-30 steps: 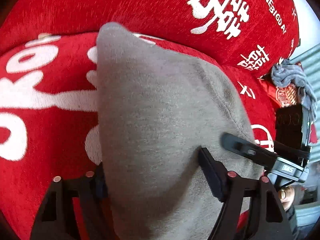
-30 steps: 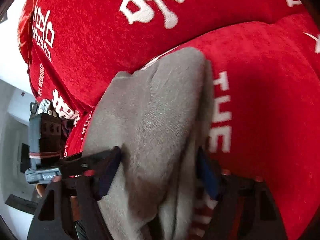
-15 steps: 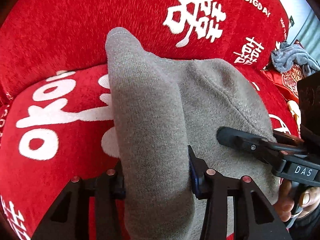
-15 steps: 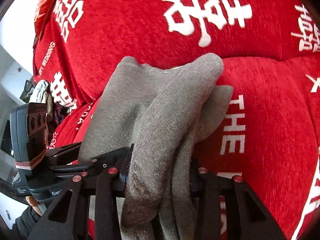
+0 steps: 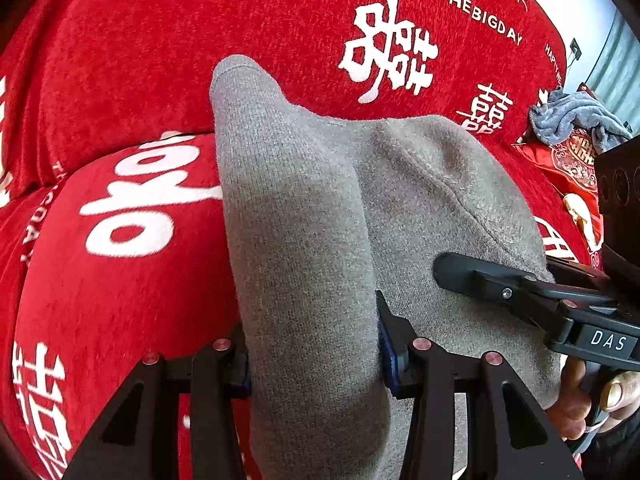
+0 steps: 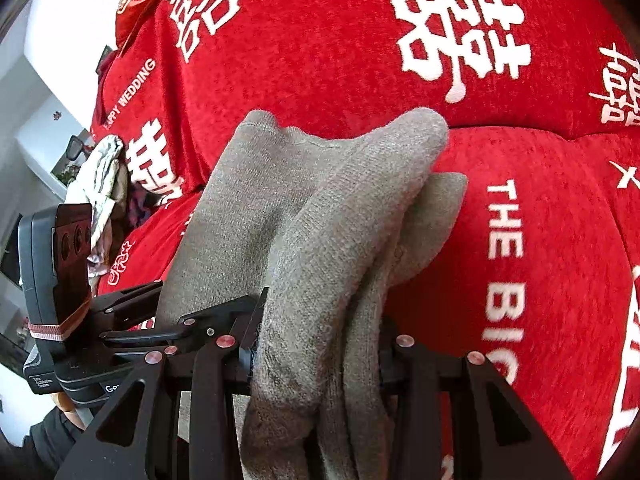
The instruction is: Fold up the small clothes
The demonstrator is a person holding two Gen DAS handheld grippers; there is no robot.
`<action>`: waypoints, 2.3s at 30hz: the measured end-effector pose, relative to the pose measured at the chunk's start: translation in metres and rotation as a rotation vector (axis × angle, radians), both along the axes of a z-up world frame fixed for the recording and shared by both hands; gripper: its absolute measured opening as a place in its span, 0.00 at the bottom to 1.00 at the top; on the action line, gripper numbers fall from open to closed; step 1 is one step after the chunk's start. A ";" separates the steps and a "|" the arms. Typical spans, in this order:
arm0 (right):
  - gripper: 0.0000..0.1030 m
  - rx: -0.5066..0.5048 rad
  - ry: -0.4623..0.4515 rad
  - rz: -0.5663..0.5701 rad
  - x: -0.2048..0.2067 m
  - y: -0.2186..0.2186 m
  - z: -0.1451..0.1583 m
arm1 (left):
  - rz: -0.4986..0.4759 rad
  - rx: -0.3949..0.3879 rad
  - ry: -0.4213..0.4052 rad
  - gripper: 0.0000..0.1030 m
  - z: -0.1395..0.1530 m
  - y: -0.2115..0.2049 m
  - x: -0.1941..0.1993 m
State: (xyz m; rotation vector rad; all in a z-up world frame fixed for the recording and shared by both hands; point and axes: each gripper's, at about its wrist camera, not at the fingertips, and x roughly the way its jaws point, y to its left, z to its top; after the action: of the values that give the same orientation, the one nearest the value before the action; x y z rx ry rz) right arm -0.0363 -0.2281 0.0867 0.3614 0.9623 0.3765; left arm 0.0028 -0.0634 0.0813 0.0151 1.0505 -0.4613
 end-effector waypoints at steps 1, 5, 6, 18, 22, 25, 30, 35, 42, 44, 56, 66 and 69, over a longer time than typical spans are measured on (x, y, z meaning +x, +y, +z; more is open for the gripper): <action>0.41 -0.001 -0.001 0.002 -0.004 0.004 0.000 | 0.002 0.000 -0.001 0.46 0.000 0.003 -0.004; 0.41 -0.006 0.001 0.011 -0.017 0.018 0.000 | 0.006 0.007 -0.007 0.46 -0.002 0.014 -0.019; 0.41 -0.006 0.002 0.012 -0.020 0.020 -0.001 | 0.008 0.009 -0.008 0.46 -0.002 0.018 -0.024; 0.41 -0.019 -0.011 0.030 -0.055 0.048 -0.003 | 0.016 0.006 -0.019 0.46 -0.006 0.043 -0.061; 0.41 -0.020 -0.021 0.019 -0.066 0.051 -0.006 | 0.007 0.005 -0.023 0.46 -0.009 0.045 -0.069; 0.41 -0.023 -0.024 0.009 -0.072 0.052 -0.009 | 0.001 0.007 -0.019 0.46 -0.013 0.045 -0.074; 0.41 -0.018 -0.006 0.006 -0.076 0.053 -0.020 | 0.002 0.019 -0.003 0.46 -0.024 0.046 -0.078; 0.41 -0.020 0.005 0.011 -0.077 0.055 -0.030 | 0.008 0.009 0.008 0.46 -0.034 0.051 -0.082; 0.42 0.032 0.040 -0.004 -0.074 0.041 -0.044 | 0.025 0.011 0.000 0.59 -0.038 0.056 -0.084; 0.45 0.053 0.053 -0.007 -0.074 0.037 -0.049 | 0.036 0.029 -0.012 0.71 -0.038 0.057 -0.085; 0.54 -0.043 -0.050 -0.052 -0.095 0.022 -0.011 | 0.091 0.108 -0.110 0.80 -0.013 0.075 -0.100; 0.54 -0.100 -0.127 0.122 -0.107 0.064 0.005 | 0.151 0.174 -0.122 0.80 -0.011 0.081 -0.083; 0.54 -0.108 -0.084 0.111 -0.099 0.063 -0.010 | 0.145 0.198 -0.119 0.81 -0.017 0.078 -0.080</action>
State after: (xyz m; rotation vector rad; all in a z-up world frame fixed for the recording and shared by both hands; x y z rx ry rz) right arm -0.1356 -0.1651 0.0762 0.1926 0.9185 0.4354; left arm -0.0768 0.0150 0.0647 0.1395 0.9692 -0.2210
